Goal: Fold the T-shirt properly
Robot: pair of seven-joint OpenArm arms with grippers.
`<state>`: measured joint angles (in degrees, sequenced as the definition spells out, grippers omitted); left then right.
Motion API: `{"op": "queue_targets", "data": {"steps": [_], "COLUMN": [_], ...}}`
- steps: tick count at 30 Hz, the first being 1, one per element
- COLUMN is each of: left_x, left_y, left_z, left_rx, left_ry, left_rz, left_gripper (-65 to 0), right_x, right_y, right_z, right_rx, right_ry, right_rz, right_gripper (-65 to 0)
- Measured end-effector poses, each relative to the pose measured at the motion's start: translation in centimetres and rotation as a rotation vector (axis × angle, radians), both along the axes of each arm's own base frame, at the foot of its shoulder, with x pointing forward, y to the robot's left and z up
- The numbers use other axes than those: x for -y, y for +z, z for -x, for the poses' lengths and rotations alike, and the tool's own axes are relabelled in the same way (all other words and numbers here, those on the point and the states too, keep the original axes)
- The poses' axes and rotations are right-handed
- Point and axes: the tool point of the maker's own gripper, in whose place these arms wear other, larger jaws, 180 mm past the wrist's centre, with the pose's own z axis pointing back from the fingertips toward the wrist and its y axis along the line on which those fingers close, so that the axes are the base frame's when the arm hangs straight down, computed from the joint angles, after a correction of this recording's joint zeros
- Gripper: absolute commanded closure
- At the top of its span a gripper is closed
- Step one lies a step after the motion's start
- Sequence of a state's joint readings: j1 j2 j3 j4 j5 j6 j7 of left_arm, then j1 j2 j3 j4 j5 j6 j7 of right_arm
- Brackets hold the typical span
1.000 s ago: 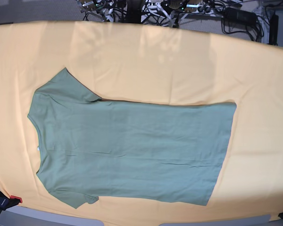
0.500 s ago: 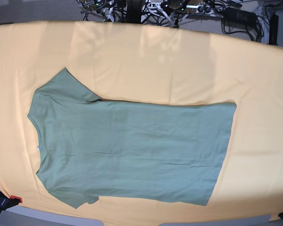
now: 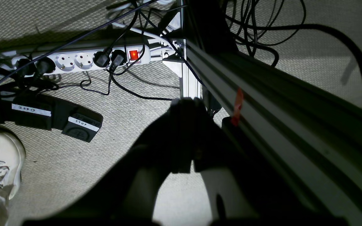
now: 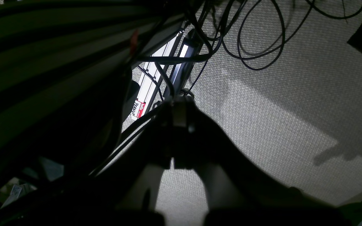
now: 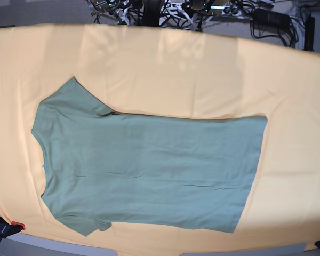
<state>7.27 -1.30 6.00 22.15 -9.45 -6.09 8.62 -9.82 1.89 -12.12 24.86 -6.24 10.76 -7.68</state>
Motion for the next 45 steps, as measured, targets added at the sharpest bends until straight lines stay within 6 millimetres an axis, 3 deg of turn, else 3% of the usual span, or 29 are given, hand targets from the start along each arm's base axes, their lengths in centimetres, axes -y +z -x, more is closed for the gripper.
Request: {"op": "queue_targets", "data": {"steps": [5, 8, 11, 15, 22, 24, 27, 34, 38, 41, 45], "left_x": [1.1, 1.3, -0.2, -2.7, -5.7, -6.1, -6.3, -7.6, -8.0, -8.7, -8.2], "left_y": [0.6, 1.4, 2.1, 3.5, 8.4, 10.3, 13.3, 20.8, 24.5, 26.3, 28.0], "left_z": [1.4, 2.7, 4.9, 8.0, 9.6, 10.0, 9.6, 6.8, 3.8, 2.4, 3.7], "left_rx": [-0.075, -0.071, -0.078, -0.122, -0.035, -0.008, 0.048, 0.202, 0.301, 0.335, 0.279], "left_ry": [-0.055, -0.085, -0.102, -0.107, -0.196, -0.236, -0.291, -0.381, -0.409, -0.428, -0.422], "left_rz": [0.073, 0.124, 0.107, 0.088, 0.076, 0.074, 0.079, 0.055, 0.035, 0.013, 0.103], "left_gripper": [0.0, 0.0, 0.0, 0.0, 0.0, 0.0, 0.0, 0.0, 0.0, 0.0, 0.0], "right_x": [-0.5, 0.7, 2.5, 2.8, 3.9, 4.2, 4.1, 3.8, 3.7, 4.0, 4.8], "right_y": [0.6, 1.3, 2.5, 4.9, 10.0, 11.8, 14.8, 22.5, 26.3, 28.8, 30.8], "right_z": [2.3, 4.9, 7.6, 9.5, 11.5, 11.3, 9.2, 7.2, 5.1, 3.8, 0.8], "right_rx": [-0.061, -0.064, -0.072, -0.079, -0.051, -0.017, 0.087, 0.226, 0.299, 0.351, 0.440], "right_ry": [0.102, 0.125, 0.145, 0.119, 0.149, 0.188, 0.209, 0.284, 0.270, 0.266, 0.256], "right_rz": [-0.057, -0.053, -0.050, -0.120, -0.146, -0.147, -0.130, -0.120, -0.091, -0.078, -0.044], "right_gripper": [0.0, 0.0, 0.0, 0.0, 0.0, 0.0, 0.0, 0.0, 0.0, 0.0, 0.0]}}
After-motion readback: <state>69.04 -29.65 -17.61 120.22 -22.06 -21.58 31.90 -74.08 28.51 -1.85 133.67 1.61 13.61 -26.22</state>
